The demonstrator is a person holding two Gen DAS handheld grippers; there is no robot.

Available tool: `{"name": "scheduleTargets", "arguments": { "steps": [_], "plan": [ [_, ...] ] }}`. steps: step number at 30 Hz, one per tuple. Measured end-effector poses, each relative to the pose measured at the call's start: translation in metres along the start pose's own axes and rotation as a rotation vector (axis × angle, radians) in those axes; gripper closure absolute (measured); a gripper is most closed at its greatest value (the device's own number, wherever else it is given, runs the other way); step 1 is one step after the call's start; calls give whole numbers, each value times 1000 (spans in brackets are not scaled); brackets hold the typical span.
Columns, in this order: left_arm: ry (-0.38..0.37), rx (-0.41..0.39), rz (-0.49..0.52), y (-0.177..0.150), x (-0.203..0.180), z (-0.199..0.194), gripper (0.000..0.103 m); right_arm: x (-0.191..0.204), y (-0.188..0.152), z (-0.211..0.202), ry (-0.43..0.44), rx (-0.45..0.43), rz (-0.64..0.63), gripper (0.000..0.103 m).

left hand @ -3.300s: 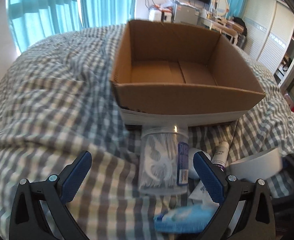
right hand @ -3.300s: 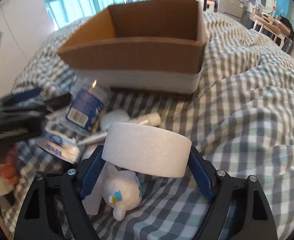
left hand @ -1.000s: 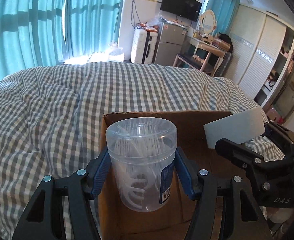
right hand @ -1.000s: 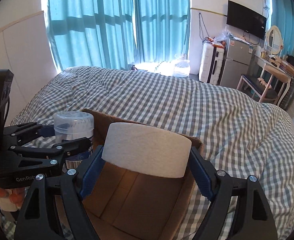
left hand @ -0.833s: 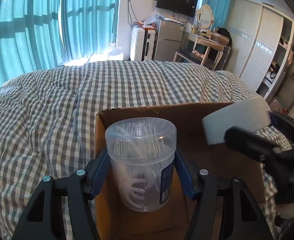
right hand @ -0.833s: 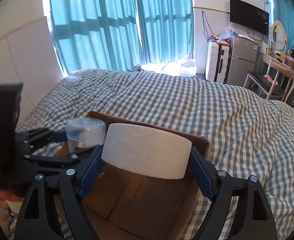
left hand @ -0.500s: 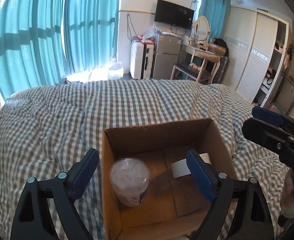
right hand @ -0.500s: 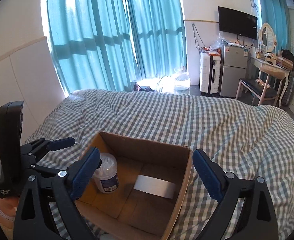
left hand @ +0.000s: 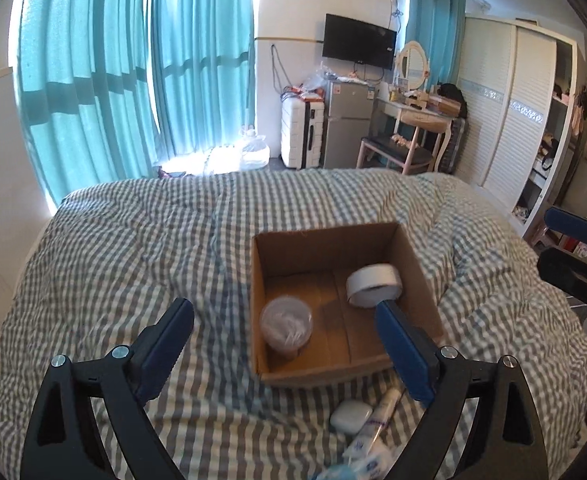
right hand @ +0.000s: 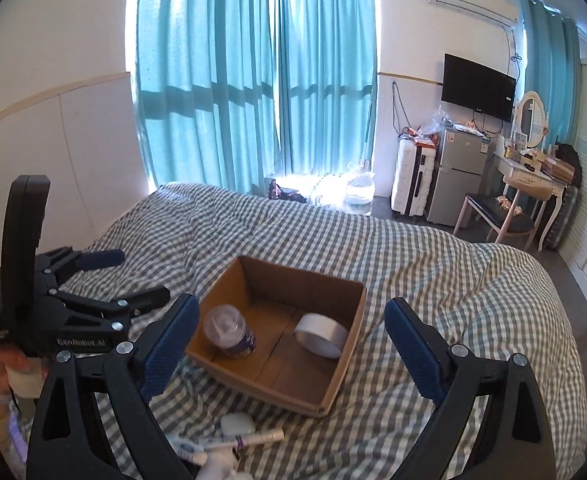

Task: Organize objects
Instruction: 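Grasp the blue Vinda tissue pack with the left tool while the right tool grasps the white figurine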

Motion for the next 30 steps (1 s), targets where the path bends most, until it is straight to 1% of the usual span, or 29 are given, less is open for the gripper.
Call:
{"name": "scheduleTargets", "arguments": {
  "steps": [3, 5, 7, 10, 12, 17, 19, 22, 24, 27, 30],
  "plan": [
    [21, 26, -1, -25, 2, -6, 8, 6, -28, -8, -11, 32, -29, 9],
    [27, 43, -5, -46, 2, -7, 8, 11, -51, -6, -11, 69, -54, 9],
    [43, 59, -15, -68, 3, -6, 8, 15, -75, -1, -6, 105, -72, 9],
    [66, 88, 8, -99, 1, 3, 8, 21, -116, 14, 15, 188, -85, 9],
    [79, 109, 22, -115, 0, 9, 8, 24, -136, 23, 19, 234, -93, 9],
    [49, 182, 32, -154, -5, 24, 8, 27, -180, 41, 76, 346, -100, 9],
    [38, 203, 52, -166, -10, 28, 8, 30, -189, 47, 81, 377, -108, 9],
    [2, 238, 69, -179, -17, 33, 8, 34, -201, 57, 89, 421, -124, 9],
    [1, 251, 77, -182, -18, 37, 8, 35, -208, 65, 89, 453, -137, 13],
    [-13, 266, 57, -182, -16, 43, 8, 38, -211, 74, 77, 479, -165, 17],
    [-27, 296, 25, -182, -10, 51, 8, 42, -212, 80, 83, 492, -181, 20]
  ]
}}
Point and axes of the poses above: each gripper's, at about its wrist camera, not at the fingertips, and z roughly the way its jaws point, x to its left, y to its top, the point moved 2 cm from there along z, roughly the way its jaws point, and after that the axes turned 5 degrees about -y, right-handed, at the moved point
